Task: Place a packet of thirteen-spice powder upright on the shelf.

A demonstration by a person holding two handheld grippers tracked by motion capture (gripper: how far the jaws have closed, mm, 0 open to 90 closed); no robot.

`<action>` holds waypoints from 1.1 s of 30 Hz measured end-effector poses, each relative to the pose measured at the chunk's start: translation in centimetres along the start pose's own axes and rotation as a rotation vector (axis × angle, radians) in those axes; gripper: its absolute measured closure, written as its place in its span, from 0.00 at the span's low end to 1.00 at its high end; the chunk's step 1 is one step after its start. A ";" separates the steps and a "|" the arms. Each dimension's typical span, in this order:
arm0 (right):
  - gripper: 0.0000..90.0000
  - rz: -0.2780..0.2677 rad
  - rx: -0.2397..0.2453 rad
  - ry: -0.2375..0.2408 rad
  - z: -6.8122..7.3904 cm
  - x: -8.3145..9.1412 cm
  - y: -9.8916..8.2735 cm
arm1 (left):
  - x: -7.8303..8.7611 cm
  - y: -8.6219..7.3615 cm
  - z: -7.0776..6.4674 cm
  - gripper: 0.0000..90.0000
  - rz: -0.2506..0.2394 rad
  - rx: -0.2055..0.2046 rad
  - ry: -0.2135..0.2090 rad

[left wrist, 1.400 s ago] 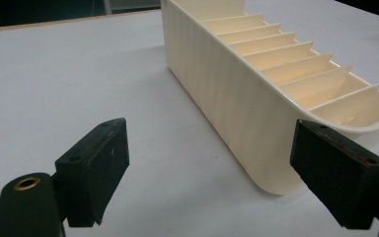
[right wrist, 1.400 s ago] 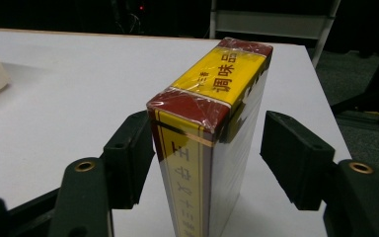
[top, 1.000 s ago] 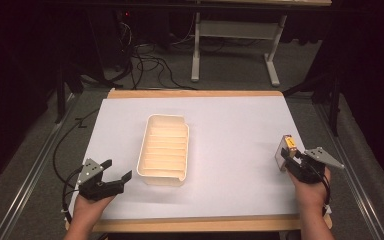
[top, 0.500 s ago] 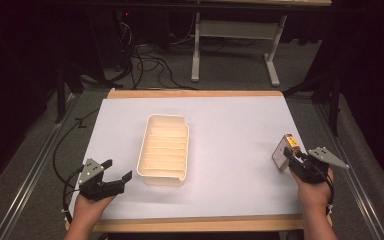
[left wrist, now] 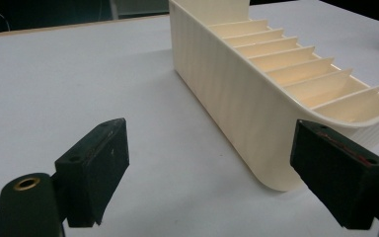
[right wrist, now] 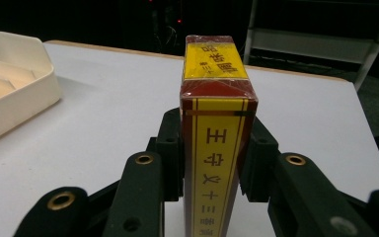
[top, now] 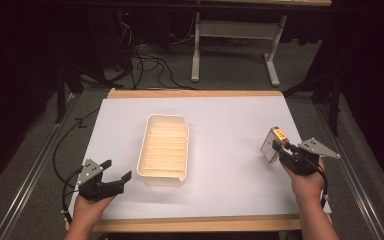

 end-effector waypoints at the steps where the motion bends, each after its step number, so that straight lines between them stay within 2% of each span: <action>1: 0.76 0.003 0.007 0.007 0.1 -0.2 0.2 | 0.0 0.0 0.1 0.17 -0.001 -0.001 0.001; 6: 0.76 0.002 0.032 0.078 0.0 -1.1 0.8 | -0.2 -0.4 0.3 0.17 0.012 -0.003 0.034; 9: 0.76 0.008 0.041 0.131 -0.3 -2.1 1.2 | 0.0 -0.2 0.3 0.17 0.009 0.015 0.054; 10: 0.76 0.008 0.041 0.131 -0.3 -2.1 1.2 | 0.0 -0.2 0.3 0.17 0.009 0.015 0.054; 11: 0.76 0.039 0.046 0.147 -0.5 -2.9 1.2 | 0.1 -0.2 0.2 0.17 0.009 0.008 0.051; 13: 0.76 0.053 0.047 0.154 -0.6 -3.3 1.2 | 0.3 -0.2 0.4 0.17 0.018 0.001 0.045; 18: 0.76 0.015 0.059 0.174 -0.5 -3.7 2.0 | 0.4 -0.1 0.7 0.17 0.011 0.002 0.020; 20: 0.76 0.004 0.036 0.193 -0.5 -3.8 2.1 | 0.2 -0.2 1.1 0.17 0.024 0.002 0.019; 23: 0.76 0.017 0.042 0.203 -0.2 -4.1 2.1 | 0.2 0.2 1.3 0.17 0.016 0.011 0.019; 26: 0.76 0.035 0.073 0.231 0.3 -4.5 2.6 | 0.4 0.7 0.9 0.17 -0.015 0.015 0.009; 31: 0.76 0.040 0.097 0.325 1.2 -5.8 3.4 | 0.1 0.9 1.0 0.17 -0.033 0.029 0.038; 33: 0.76 0.038 0.113 0.351 1.6 -6.4 3.8 | 0.1 0.7 1.1 0.17 -0.038 0.018 0.047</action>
Point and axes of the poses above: each handheld gripper's, and its own axes: x roughly backward along the jaws, y roughly out of its top, z roughly to its left, the point moved 2 cm from there along -x, roughly forward along the jaws, and after that the axes turned 15 degrees about y, right-handed, at the moved point
